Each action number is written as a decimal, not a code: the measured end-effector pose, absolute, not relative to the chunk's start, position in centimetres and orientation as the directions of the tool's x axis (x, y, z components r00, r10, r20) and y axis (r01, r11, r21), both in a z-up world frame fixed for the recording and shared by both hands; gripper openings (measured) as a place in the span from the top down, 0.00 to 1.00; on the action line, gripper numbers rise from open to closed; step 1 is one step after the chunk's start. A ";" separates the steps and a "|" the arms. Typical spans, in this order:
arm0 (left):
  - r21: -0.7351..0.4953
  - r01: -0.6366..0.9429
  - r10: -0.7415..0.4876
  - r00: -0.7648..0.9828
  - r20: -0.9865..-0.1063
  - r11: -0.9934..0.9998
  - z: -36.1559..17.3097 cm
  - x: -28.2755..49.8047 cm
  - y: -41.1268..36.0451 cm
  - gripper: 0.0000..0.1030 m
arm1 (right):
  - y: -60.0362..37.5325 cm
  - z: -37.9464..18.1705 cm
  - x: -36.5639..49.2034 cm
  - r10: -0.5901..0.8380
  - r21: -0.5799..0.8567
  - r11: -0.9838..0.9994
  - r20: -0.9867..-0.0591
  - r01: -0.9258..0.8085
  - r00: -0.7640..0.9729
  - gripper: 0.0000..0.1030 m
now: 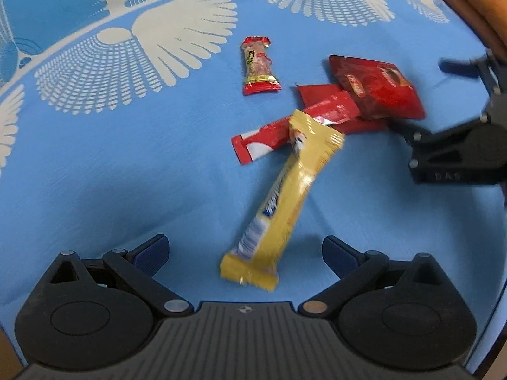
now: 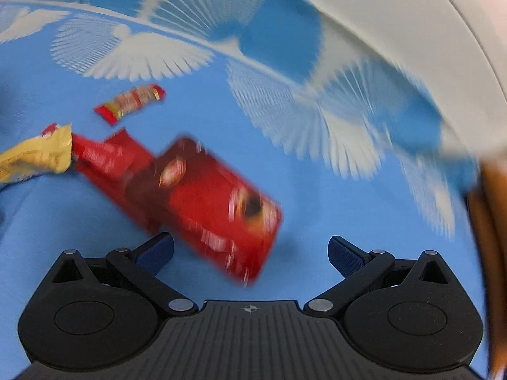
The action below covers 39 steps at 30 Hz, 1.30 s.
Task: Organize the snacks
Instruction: 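Grasp the yellow bar with left tool while right tool grasps the red coffee pouch, then carry the yellow bar and red coffee pouch over the box with both tools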
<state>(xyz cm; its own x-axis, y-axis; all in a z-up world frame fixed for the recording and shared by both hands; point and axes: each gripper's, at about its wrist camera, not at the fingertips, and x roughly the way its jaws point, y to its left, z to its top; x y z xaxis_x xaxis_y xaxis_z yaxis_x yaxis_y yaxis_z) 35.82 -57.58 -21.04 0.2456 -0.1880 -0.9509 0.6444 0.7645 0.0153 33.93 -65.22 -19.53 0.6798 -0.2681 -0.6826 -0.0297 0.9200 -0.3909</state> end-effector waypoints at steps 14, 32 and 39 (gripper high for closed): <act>0.014 0.651 -0.209 0.264 -0.942 0.759 -21.3 38.0 -58.2 0.00 | -68.9 -20.4 38.7 -0.051 -0.023 0.999 -0.701 0.050 0.711 0.00; 0.093 0.678 -0.212 0.354 -0.911 0.729 -19.8 36.5 -57.9 0.83 | -67.1 -19.8 36.6 -0.086 -0.025 0.995 -0.662 0.092 0.745 0.41; -0.021 0.700 -0.327 0.307 -0.894 0.714 -15.0 32.0 -53.1 0.88 | -64.8 -18.9 30.1 -0.198 0.023 0.955 -0.698 0.297 0.688 0.52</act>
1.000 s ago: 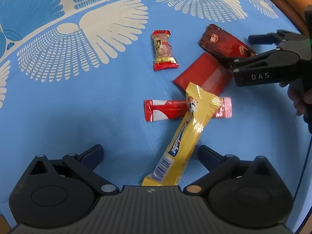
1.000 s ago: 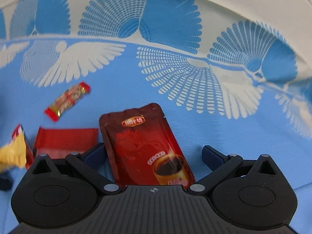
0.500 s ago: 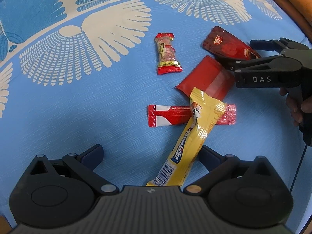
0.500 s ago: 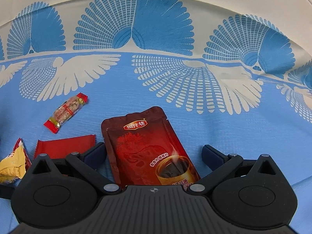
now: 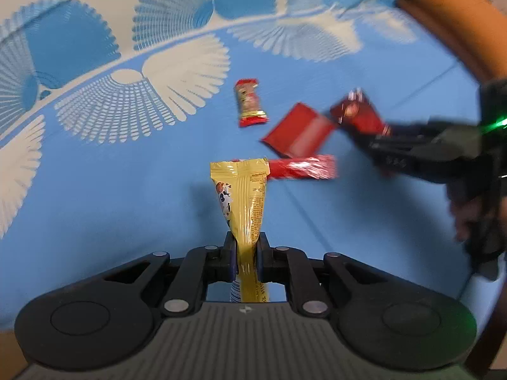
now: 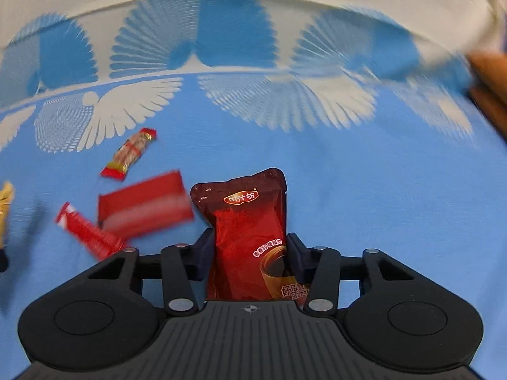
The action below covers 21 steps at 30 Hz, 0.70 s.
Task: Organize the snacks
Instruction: 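Carry the yellow bar and red coffee pouch over the box with both tools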
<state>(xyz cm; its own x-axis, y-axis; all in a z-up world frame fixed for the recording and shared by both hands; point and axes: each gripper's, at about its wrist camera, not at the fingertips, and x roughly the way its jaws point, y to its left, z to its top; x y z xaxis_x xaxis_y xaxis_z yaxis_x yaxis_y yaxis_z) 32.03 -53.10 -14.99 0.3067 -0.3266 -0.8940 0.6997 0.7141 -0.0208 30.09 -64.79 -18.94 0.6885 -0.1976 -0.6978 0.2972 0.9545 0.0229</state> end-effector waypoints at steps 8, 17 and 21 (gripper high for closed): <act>-0.084 0.657 -0.376 0.317 -0.871 0.749 -8.5 24.5 -43.9 0.88 | -59.0 -14.4 18.4 -0.230 0.147 0.898 -0.648 0.416 0.726 0.53; -0.087 0.572 -0.384 0.424 -0.820 0.816 -0.1 15.1 -31.7 0.88 | -46.4 -4.9 9.6 -0.097 0.239 0.941 -0.493 0.241 0.865 0.53; -0.072 0.508 -0.352 0.483 -0.802 0.858 2.5 11.3 -25.7 0.88 | -40.2 -1.6 6.8 0.028 0.266 0.958 -0.449 0.103 0.893 0.52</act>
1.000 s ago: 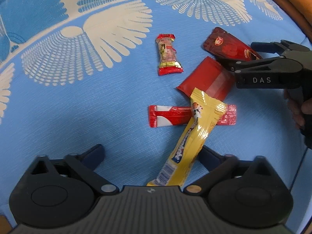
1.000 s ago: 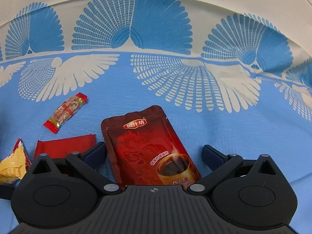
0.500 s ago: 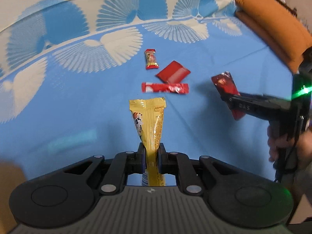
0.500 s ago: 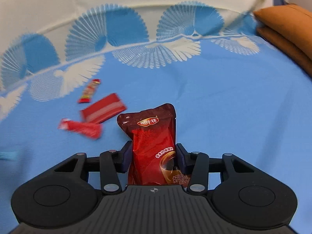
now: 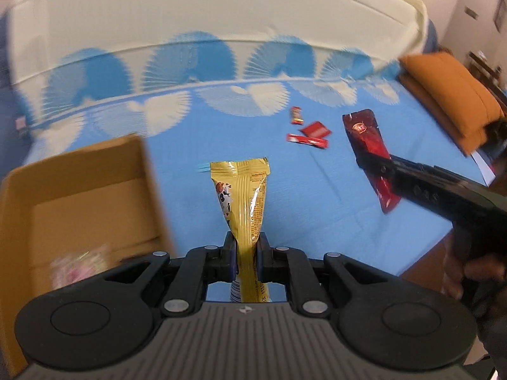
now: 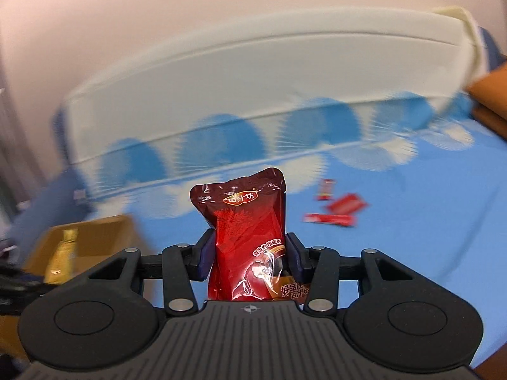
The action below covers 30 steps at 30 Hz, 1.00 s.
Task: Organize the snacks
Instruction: 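Carry the yellow bar and red coffee pouch over the box with both tools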
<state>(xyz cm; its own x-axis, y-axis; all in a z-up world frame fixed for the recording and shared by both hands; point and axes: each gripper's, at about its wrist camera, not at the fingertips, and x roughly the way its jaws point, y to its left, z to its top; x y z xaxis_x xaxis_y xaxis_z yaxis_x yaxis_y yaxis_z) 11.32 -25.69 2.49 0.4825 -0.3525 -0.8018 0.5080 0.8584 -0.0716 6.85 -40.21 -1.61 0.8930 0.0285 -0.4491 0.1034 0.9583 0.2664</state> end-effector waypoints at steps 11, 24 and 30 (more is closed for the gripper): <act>-0.089 0.282 -0.229 0.514 -0.827 0.955 2.6 4.3 -10.7 0.88 | -24.4 0.3 0.3 0.354 0.297 0.929 -0.533 -0.221 0.769 0.52; -0.166 0.206 -0.253 0.543 -0.801 0.964 2.0 1.2 -4.5 0.88 | -18.4 1.4 -3.1 0.314 0.183 0.949 -0.580 -0.256 0.752 0.52; -0.186 0.203 -0.269 0.544 -0.795 0.961 1.9 1.1 -4.3 0.88 | -17.9 1.5 -3.2 0.295 0.158 0.955 -0.592 -0.251 0.750 0.52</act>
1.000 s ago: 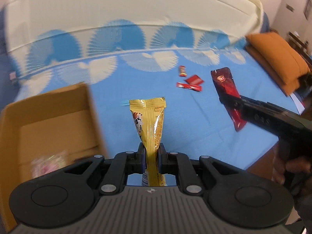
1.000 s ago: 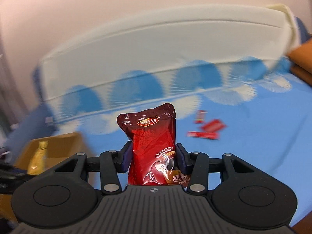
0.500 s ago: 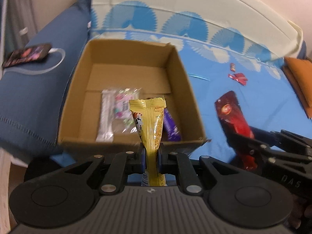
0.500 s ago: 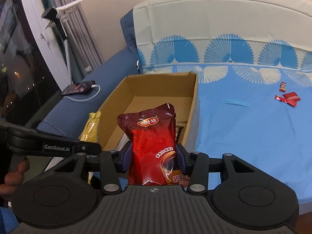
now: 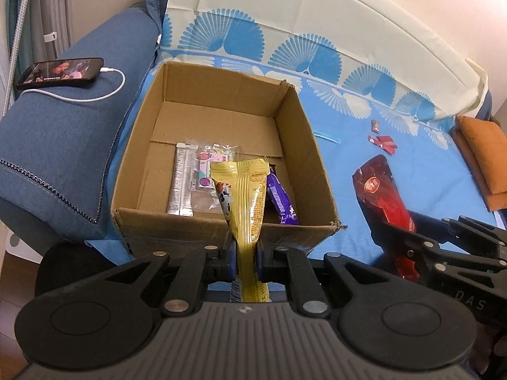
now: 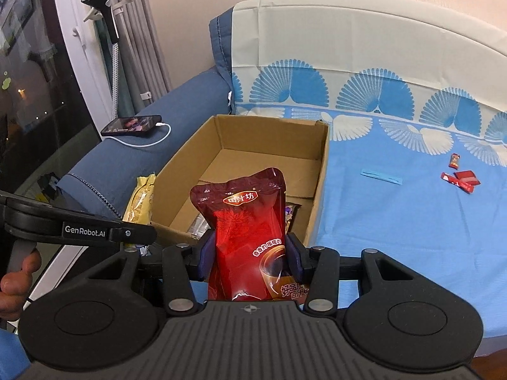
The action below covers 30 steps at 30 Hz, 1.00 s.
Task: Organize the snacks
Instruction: 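Carry the yellow bar and red coffee pouch over the box with both tools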
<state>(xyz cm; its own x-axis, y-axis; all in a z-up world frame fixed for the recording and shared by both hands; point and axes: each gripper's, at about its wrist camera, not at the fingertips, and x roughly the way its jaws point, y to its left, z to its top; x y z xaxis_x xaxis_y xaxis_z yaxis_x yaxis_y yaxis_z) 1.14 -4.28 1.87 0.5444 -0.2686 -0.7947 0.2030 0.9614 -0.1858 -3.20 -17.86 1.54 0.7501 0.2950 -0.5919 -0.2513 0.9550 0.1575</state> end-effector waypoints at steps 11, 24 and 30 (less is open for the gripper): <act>-0.191 0.196 -0.268 0.546 -0.794 0.962 1.7 1.3 -4.1 0.88 | -17.7 1.3 -2.5 0.292 0.150 0.956 -0.607 -0.254 0.740 0.52; -0.190 0.194 -0.267 0.546 -0.794 0.962 1.7 1.4 -4.1 0.88 | -17.4 1.0 -1.9 0.290 0.147 0.956 -0.622 -0.254 0.727 0.52; -0.191 0.187 -0.263 0.548 -0.794 0.964 1.7 1.8 -4.0 0.88 | -17.3 0.9 -1.4 0.285 0.143 0.957 -0.628 -0.253 0.724 0.52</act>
<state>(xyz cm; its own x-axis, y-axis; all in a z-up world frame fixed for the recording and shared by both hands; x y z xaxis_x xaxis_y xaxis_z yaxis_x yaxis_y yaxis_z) 1.77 -3.97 1.68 0.5479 -0.2634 -0.7940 0.1872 0.9637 -0.1905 -1.44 -17.26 0.88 0.7238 0.2854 -0.6282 -0.2530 0.9568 0.1433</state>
